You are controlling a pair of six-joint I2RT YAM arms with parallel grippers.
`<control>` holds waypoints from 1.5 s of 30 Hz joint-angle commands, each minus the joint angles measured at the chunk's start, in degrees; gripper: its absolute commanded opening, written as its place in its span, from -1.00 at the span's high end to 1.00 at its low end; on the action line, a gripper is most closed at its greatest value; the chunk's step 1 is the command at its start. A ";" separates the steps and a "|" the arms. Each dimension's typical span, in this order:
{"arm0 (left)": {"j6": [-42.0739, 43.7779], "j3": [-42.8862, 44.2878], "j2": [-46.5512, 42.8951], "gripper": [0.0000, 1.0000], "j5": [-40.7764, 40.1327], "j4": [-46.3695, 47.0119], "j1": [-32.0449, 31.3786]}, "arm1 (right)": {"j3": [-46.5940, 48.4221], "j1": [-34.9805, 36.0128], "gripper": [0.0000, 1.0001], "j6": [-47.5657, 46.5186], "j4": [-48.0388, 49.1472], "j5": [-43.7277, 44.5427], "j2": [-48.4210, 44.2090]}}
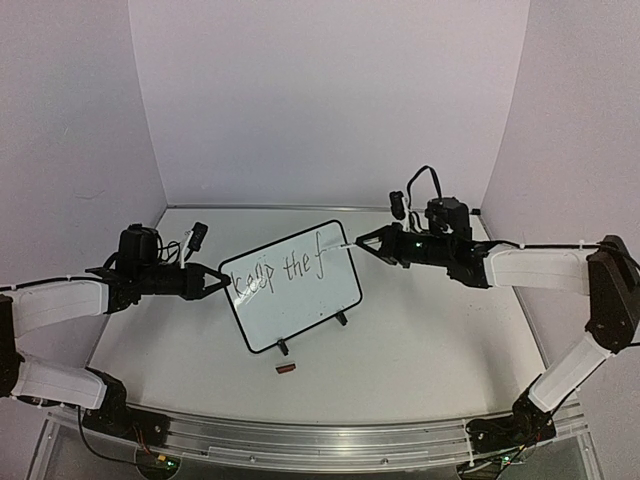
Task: Write a sentence on the whiteboard
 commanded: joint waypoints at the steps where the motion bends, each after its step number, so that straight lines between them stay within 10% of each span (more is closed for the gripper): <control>1: 2.60 2.23 0.18 1.00 -4.05 -0.48 0.43 | 0.52 -0.19 1.00 0.19 2.87 -0.86 1.72; 45: 2.86 2.20 0.20 1.00 -4.30 -0.60 0.44 | 3.80 -0.38 1.00 0.12 2.49 5.11 5.05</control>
